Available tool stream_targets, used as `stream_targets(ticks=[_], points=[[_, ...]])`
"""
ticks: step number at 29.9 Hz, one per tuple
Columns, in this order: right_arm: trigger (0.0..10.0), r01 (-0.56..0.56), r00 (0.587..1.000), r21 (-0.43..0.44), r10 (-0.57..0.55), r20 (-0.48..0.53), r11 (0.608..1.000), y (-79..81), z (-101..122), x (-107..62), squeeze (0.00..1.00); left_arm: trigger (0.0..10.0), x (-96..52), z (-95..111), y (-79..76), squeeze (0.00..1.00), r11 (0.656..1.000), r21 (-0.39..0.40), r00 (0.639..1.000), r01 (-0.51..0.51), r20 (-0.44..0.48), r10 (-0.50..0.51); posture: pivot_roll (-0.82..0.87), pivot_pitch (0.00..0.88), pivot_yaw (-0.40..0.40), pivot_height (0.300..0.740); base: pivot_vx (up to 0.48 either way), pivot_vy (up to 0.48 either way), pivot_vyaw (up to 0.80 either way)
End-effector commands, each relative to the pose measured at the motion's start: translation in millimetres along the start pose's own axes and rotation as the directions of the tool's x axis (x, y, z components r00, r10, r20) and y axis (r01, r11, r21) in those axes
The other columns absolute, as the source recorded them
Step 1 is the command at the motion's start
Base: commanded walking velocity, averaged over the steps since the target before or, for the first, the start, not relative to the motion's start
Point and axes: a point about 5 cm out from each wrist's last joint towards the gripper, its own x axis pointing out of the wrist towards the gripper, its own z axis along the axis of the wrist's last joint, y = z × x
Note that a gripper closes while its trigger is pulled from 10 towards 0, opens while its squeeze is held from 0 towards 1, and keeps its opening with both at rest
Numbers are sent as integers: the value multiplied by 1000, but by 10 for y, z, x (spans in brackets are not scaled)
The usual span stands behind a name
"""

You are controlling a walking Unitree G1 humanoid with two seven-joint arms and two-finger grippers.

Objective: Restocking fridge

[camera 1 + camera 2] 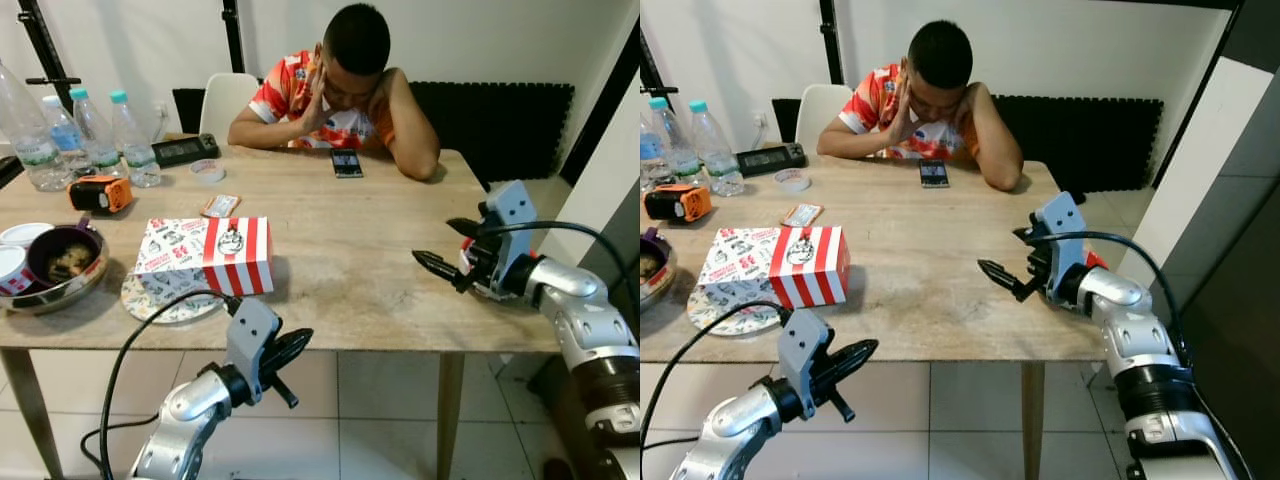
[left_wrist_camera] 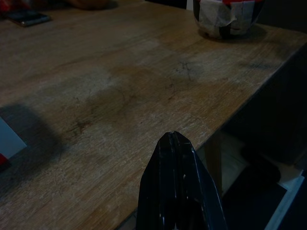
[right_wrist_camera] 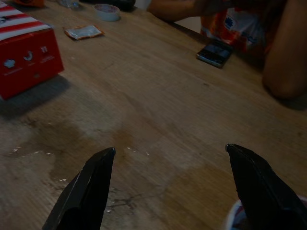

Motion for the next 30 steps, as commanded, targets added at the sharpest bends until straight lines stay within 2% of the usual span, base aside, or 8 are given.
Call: stream_targets(ticks=[1, 3, 4, 5, 6, 12, 15, 30], points=[[10000, 32, 999, -14, -33, -16, 999, -52, 24, 4, 1000, 10000, 6, 46, 9, 0, 1000, 9, 1000, -3, 3, 3, 46, 0, -59, 740, 0, 0, 0], [10000, 47, 997, -21, -48, -55, 999, -79, 2, 4, 1000, 10000, 10, 57, -1, 0, 1000, 8, 1000, 0, 3, 0, 47, 0, -64, 740, 0, 0, 0], [10000, 55, 993, -27, -57, -107, 998, -102, -42, 0, 925, 10000, 12, 65, -15, 0, 1000, 5, 1000, 5, 2, -5, 47, 0, -64, 740, 0, 0, 0], [10000, 46, 983, -48, -53, -178, 998, -121, -117, -22, 82, 10000, 11, 65, -37, 0, 1000, -8, 1000, 18, -2, -18, 47, 0, -65, 740, 0, 0, 0], [10000, 48, 968, -58, -61, -244, 997, -153, -201, -50, 0, 10000, 11, 65, -63, 0, 999, -16, 1000, 31, -6, -31, 47, 0, -68, 740, 0, 0, 0], [10000, 85, 944, -58, -99, -315, 995, -226, -308, -98, 0, 10000, 13, 60, -108, 0, 998, -31, 998, 54, -14, -55, 48, 3, -71, 740, 0, 0, 0], [10000, 134, 908, -61, -147, -393, 989, -339, -389, -152, 0, 10000, 18, 70, -184, 0, 994, -47, 995, 99, -26, -101, 43, 16, -71, 740, 0, 0, 0], [10000, 225, 881, -100, -247, -404, 969, -544, -198, -195, 0, 10000, 88, 192, -205, 0, 991, -45, 992, 129, -6, -130, 43, 60, -85, 740, 0, 0, 0]])
